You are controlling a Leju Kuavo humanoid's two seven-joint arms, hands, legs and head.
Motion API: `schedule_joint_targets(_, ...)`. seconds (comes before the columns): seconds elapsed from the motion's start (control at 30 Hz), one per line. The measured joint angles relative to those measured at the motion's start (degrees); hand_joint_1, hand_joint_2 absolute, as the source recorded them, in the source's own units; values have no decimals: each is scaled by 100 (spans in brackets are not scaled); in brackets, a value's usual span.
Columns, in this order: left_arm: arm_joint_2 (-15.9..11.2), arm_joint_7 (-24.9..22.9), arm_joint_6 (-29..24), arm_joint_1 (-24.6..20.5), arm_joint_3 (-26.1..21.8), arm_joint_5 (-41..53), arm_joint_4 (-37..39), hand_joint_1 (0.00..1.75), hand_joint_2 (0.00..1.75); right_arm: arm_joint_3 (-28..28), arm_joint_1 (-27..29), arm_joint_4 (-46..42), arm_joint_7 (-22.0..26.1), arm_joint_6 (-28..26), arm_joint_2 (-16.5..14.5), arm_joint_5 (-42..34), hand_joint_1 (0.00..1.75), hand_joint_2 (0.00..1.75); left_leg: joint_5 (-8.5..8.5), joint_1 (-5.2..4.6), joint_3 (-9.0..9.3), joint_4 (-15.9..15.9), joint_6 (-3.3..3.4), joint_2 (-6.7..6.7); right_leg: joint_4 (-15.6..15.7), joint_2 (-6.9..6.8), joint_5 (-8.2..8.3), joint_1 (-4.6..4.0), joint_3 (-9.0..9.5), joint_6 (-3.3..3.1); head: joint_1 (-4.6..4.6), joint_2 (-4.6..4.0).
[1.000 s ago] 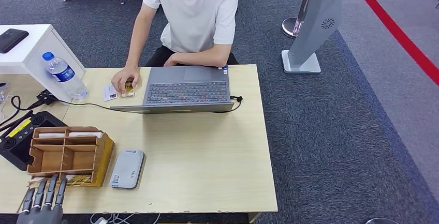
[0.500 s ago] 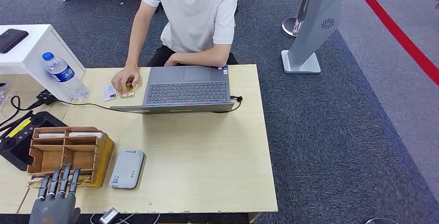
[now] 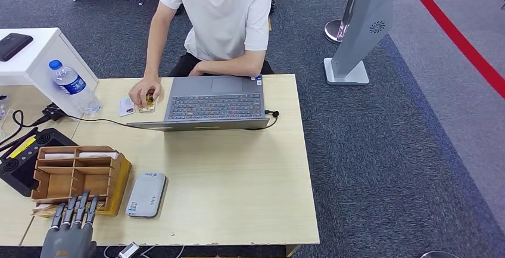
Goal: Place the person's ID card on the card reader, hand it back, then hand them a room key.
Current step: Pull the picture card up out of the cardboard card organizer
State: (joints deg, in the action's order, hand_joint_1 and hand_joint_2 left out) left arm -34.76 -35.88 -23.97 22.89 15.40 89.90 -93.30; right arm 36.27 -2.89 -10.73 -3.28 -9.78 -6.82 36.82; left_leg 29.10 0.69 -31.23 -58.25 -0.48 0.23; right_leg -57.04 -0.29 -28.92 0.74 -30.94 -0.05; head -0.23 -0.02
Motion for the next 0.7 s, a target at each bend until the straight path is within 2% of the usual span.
schedule_joint_targets(0.33, 359, 503, -16, 170, -748, 0, 191, 0, 175, 22, 2, 0, 0, 15, 0, 63, 0, 175, 0, 0, -1, 0, 0, -1, 0, 0, 0, 0, -1, 0, 2, 0)
schedule_joint_targets(0.7, 598, 659, -67, 214, -1108, 0, 268, 0, 175, 86, 1, 0, 2, 16, 0, 103, 0, 175, 0, 0, -1, 0, 0, -1, 0, -1, 0, 0, 0, 0, 0, 0)
